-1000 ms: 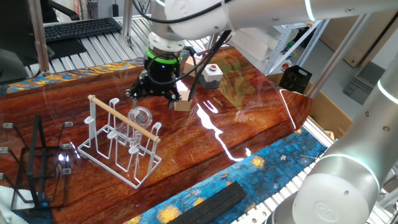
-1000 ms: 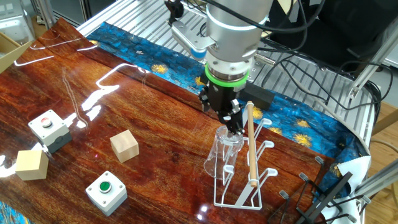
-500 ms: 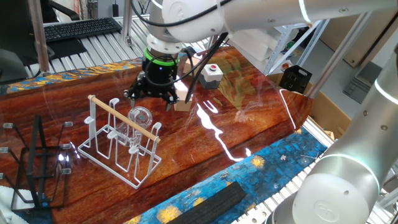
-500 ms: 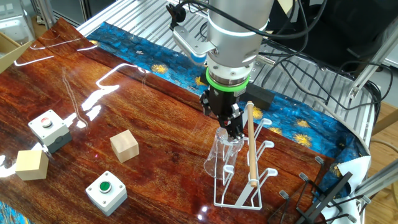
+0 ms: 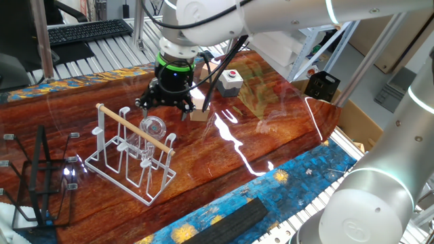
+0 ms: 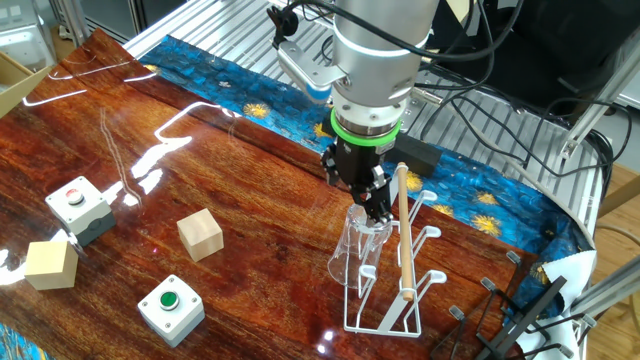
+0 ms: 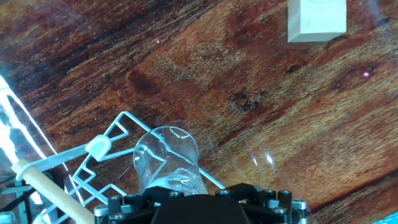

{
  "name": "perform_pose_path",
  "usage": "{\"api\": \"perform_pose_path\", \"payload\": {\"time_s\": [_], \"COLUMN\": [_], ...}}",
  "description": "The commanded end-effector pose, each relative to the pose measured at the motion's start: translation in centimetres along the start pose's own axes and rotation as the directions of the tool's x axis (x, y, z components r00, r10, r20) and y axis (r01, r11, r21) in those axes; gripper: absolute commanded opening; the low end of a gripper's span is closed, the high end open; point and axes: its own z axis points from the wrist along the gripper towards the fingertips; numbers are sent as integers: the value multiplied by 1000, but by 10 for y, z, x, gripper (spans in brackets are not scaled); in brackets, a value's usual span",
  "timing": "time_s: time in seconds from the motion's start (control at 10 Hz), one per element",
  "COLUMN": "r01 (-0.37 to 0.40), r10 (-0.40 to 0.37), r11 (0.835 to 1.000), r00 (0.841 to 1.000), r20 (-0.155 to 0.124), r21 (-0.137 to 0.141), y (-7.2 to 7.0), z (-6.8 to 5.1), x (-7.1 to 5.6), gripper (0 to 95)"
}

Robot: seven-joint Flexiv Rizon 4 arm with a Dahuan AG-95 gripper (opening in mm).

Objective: Take the cup off the cup rack

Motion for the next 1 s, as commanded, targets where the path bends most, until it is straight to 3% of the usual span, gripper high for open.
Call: {"api": "perform_pose_path", "payload": {"time_s": [0.1,1.0], "r01": [18,183], "r10": [-18,-183], "r11": [1000,983], "r00": [1000,983], "r20": [-12,9], "r21": [-4,11], "y": [-2,-1], "z": [-1,-1], "x": [1,1], "gripper": [950,950]}}
